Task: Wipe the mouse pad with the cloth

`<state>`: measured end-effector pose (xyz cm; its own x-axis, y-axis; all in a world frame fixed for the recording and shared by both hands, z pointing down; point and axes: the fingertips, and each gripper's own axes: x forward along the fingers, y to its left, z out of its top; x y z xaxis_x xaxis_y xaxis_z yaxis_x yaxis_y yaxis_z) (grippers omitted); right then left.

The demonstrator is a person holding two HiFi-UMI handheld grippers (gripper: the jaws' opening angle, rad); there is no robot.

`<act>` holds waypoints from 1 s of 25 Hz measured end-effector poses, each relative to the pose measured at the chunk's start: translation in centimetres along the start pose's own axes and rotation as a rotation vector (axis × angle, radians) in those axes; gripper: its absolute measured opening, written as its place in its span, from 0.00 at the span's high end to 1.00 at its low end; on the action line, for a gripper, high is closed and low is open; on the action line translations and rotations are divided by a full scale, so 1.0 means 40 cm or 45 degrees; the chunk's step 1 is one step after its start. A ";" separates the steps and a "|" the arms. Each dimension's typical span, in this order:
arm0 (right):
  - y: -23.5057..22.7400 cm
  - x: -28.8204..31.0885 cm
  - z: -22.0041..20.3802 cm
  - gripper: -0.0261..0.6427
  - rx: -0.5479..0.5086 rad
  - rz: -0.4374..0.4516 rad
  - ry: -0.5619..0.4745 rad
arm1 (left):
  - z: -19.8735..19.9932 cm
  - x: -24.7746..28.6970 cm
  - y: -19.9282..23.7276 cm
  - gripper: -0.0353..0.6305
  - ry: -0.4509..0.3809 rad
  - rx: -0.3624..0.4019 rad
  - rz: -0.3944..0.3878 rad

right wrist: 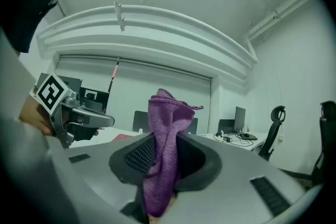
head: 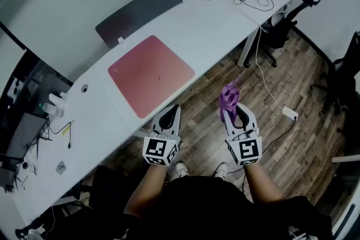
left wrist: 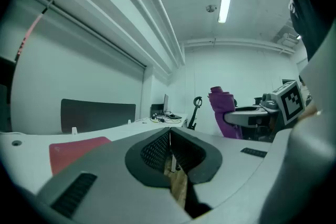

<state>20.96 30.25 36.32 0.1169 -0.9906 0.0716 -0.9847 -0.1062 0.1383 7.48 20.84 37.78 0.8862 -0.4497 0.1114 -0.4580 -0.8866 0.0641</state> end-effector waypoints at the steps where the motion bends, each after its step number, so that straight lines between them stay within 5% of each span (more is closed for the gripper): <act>1: 0.002 0.002 0.003 0.79 0.001 0.002 -0.001 | 0.002 -0.001 0.001 0.91 -0.001 0.003 0.001; 25: 0.234 0.135 0.062 0.78 0.034 0.117 -0.002 | -0.018 -0.156 0.203 0.91 0.003 0.003 0.014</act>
<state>12.05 23.71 35.55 0.0255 -0.9964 0.0814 -0.9943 -0.0169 0.1050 -1.82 16.54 38.30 0.8810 -0.4591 0.1142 -0.4674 -0.8819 0.0607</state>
